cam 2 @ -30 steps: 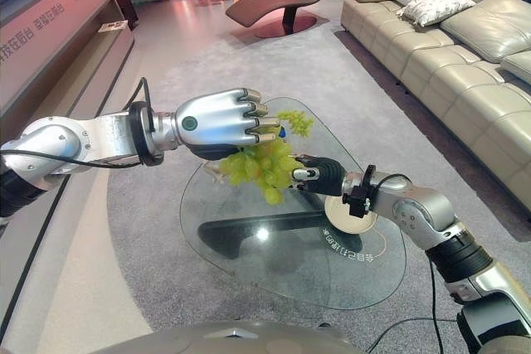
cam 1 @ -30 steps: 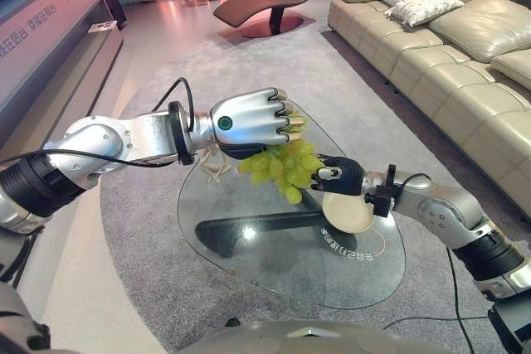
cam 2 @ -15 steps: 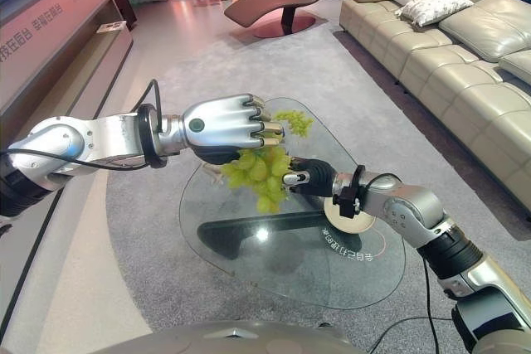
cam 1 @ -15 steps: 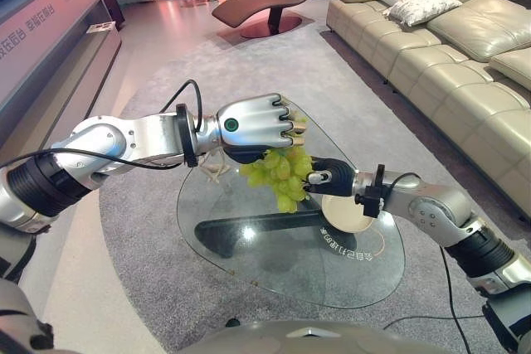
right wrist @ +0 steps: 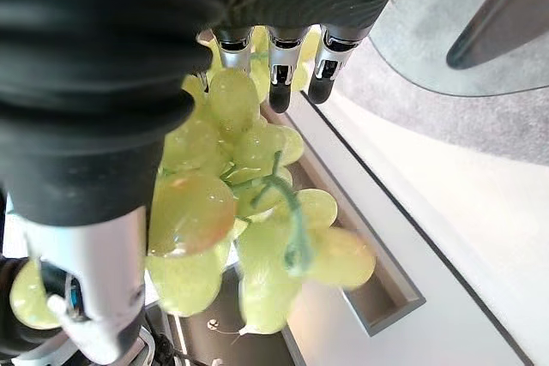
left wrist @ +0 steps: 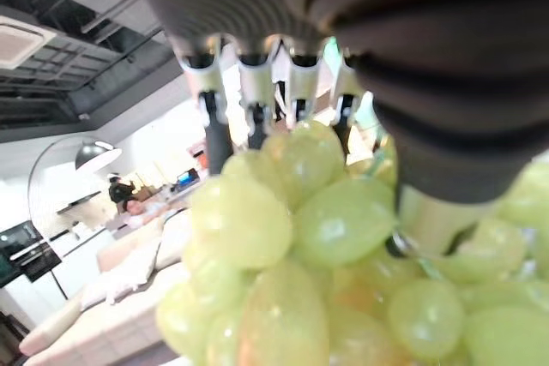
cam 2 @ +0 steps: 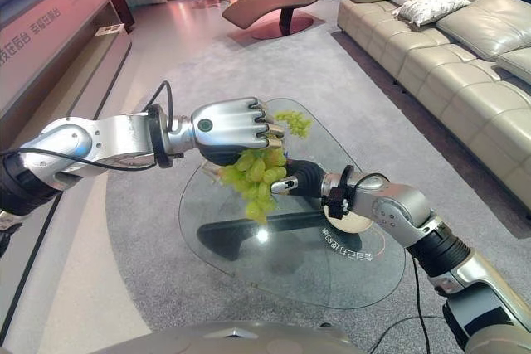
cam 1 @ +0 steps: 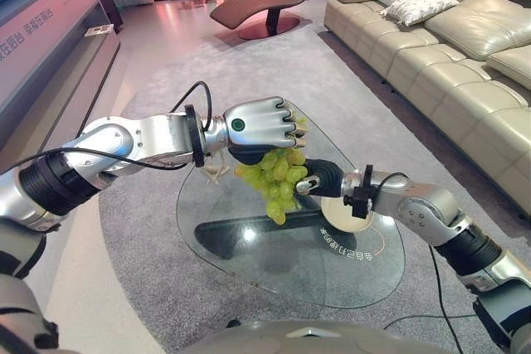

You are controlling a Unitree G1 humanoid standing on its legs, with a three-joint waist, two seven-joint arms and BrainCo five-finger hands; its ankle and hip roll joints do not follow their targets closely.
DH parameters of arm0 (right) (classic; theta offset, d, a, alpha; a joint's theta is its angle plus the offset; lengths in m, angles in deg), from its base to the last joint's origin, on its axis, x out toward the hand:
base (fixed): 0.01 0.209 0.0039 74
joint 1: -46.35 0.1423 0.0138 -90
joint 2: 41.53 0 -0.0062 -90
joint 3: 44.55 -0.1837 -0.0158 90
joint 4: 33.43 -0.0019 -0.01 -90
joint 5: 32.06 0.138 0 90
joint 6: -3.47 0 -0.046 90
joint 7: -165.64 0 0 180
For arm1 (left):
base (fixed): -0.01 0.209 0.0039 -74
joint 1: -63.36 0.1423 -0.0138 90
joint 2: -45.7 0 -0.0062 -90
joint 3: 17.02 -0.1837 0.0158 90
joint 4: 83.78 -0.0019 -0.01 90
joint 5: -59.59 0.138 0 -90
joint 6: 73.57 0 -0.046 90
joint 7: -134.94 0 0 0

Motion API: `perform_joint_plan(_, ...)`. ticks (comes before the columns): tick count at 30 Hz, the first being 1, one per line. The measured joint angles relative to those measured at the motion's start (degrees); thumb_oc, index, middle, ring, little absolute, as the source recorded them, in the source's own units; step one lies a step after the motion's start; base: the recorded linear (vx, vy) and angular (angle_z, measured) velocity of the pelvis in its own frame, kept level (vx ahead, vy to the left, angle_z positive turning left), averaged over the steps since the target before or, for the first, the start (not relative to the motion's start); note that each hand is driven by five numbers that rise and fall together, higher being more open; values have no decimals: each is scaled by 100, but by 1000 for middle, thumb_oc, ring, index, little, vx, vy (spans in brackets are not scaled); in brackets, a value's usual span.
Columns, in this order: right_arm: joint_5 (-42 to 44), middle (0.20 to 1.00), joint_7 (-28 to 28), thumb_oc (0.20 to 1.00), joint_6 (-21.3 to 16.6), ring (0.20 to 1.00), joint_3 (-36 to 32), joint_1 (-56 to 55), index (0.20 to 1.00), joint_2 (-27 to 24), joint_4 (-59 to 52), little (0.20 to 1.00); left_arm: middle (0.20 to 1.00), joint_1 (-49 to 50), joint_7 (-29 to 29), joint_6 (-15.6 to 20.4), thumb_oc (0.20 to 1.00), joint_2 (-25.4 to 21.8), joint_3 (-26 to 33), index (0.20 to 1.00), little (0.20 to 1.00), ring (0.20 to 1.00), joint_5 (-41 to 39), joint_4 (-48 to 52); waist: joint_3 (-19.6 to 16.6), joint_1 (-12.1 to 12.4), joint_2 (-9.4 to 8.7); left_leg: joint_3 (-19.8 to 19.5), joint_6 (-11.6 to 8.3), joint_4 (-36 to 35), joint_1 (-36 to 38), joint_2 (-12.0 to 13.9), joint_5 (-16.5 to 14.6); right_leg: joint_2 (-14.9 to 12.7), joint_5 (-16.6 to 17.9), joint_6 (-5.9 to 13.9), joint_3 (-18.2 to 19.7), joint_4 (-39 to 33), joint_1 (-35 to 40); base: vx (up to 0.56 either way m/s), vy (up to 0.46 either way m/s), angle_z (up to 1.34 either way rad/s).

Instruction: Pick up fruits into the plate

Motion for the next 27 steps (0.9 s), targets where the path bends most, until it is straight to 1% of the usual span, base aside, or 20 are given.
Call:
perform_joint_plan(4,51,1000,44,1000,26,1000,163,93,1000,60,1,1000,200,0,-112,-56,200,69,0,200,200,200,-39,-2,-12,-12,19,43,1,-3,21,2,-1,2,1,0,42,0,-1,-7,-6,-5)
perform_joint_plan(8,254,1000,106,1000,173,1000,230,93,1000,197,1,1000,200,0,-143,-125,200,108,0,200,200,200,-131,-7,-15,-4,24,45,1,-10,21,3,-1,2,1,-1,44,0,-1,0,0,0)
perform_joint_plan(10,363,1000,125,1000,182,1000,321,93,1000,244,1,1000,200,0,-143,-133,200,164,1,200,200,200,-131,-27,-18,2,25,44,1,-6,21,3,-1,2,1,-1,44,0,-1,0,0,0)
perform_joint_plan(13,476,1000,122,1000,225,1000,445,93,1000,418,1,1000,200,0,-143,-158,200,239,1,200,200,200,-131,-51,-19,14,27,43,1,-1,21,3,0,2,1,-1,43,0,-1,0,0,0)
perform_joint_plan(16,653,1000,125,1000,232,1000,543,93,1000,650,0,1000,200,0,-136,-254,200,396,5,200,200,200,-131,-78,-22,24,30,43,0,-1,20,3,0,3,1,-1,43,0,-1,0,0,0)
perform_joint_plan(19,701,1000,125,1000,260,1000,697,93,1000,813,-8,1000,200,0,-136,-256,200,545,7,200,200,200,-131,-107,-26,49,35,42,0,-1,19,3,-1,3,1,-1,42,0,-2,0,0,0)
perform_joint_plan(20,702,840,126,840,260,840,714,93,840,873,-9,840,200,0,-136,-255,200,566,7,200,200,200,-131,-105,-26,53,35,42,0,-1,19,4,-1,3,1,-1,42,0,-2,0,0,0)
perform_joint_plan(21,706,548,126,548,260,548,720,93,548,906,-20,548,200,0,-136,-256,200,581,7,200,200,200,-131,-105,-27,60,36,42,1,-2,19,3,-1,3,1,-1,42,0,-2,0,0,0)
perform_joint_plan(22,714,297,127,297,260,297,720,94,297,920,-35,297,200,0,-136,-256,200,600,7,200,200,200,-131,-106,-27,73,36,42,0,-2,18,3,-1,3,1,-1,42,0,-2,0,0,0)
perform_joint_plan(23,716,200,140,200,260,200,720,94,200,927,-36,200,200,0,-136,-256,200,634,7,200,200,200,-131,-106,-28,90,35,42,0,-2,18,3,-1,3,1,-1,42,0,-2,0,0,0)
perform_joint_plan(27,731,200,251,200,260,200,732,94,200,934,-36,200,200,0,-137,-257,200,685,12,200,200,200,-131,-105,-28,117,35,38,0,-4,16,4,-1,3,1,-1,37,0,-2,0,0,0)
